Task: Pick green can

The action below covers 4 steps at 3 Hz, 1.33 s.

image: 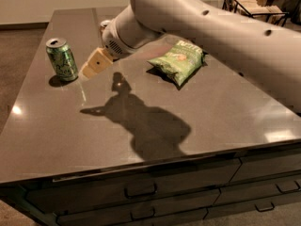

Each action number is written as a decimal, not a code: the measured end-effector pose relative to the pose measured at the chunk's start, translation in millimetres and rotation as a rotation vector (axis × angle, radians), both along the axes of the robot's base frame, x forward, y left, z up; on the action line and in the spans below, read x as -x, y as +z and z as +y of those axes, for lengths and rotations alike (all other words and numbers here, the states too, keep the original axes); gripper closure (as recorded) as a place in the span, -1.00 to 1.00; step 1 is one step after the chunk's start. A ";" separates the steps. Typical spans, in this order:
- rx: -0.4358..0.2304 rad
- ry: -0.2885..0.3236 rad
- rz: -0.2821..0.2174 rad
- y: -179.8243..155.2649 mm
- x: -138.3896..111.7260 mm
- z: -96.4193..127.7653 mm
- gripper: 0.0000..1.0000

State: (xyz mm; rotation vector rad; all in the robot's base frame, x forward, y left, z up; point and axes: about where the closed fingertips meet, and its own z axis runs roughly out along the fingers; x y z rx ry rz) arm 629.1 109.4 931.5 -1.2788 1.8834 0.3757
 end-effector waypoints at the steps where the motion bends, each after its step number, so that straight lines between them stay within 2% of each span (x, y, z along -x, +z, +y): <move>1: -0.053 0.034 0.013 -7.3 -15.0 40.9 -1.00; 2: -0.079 0.066 0.031 -20.7 -21.3 82.6 -1.00; 3: -0.094 0.077 0.046 -31.9 -25.7 112.6 -1.00; 4: -0.141 0.082 0.030 -25.2 -32.5 142.9 -0.94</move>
Offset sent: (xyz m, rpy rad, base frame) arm 0.0292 0.1345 -0.0369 0.1115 0.0546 0.1029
